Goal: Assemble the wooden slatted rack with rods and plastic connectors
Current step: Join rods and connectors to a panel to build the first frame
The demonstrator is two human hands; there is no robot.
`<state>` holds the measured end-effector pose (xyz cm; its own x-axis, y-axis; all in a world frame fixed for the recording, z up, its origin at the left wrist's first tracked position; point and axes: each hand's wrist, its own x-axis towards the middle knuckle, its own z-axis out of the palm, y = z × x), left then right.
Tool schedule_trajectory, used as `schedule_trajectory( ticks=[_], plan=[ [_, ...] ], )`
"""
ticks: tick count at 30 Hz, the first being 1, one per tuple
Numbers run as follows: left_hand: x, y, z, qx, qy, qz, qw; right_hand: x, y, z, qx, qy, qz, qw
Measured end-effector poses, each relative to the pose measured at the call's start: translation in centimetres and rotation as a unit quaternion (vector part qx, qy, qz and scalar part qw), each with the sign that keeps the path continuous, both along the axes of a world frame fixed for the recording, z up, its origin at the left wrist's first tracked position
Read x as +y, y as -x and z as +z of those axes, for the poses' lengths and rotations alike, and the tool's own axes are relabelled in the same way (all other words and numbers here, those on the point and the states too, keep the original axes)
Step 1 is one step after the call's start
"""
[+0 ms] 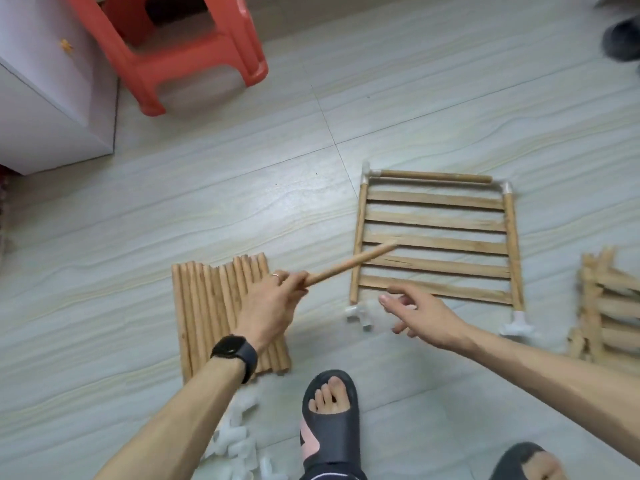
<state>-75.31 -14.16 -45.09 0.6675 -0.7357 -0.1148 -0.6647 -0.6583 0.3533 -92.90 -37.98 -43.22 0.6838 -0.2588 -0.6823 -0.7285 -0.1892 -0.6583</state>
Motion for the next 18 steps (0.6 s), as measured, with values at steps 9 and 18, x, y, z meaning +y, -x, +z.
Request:
schedule_trajectory(
  ticks=[9,18],
  plan=[
    [-13.3,11.4,-1.8,0.017,-0.102,-0.311,0.945,-1.7,8.6,-3.8,0.003,-0.179,-0.543,0.821],
    [-10.1,9.6,-2.5,0.027,-0.149,-0.352,0.923,0.0,8.9,-6.6,-0.005,-0.237,-0.555,0.797]
  ],
)
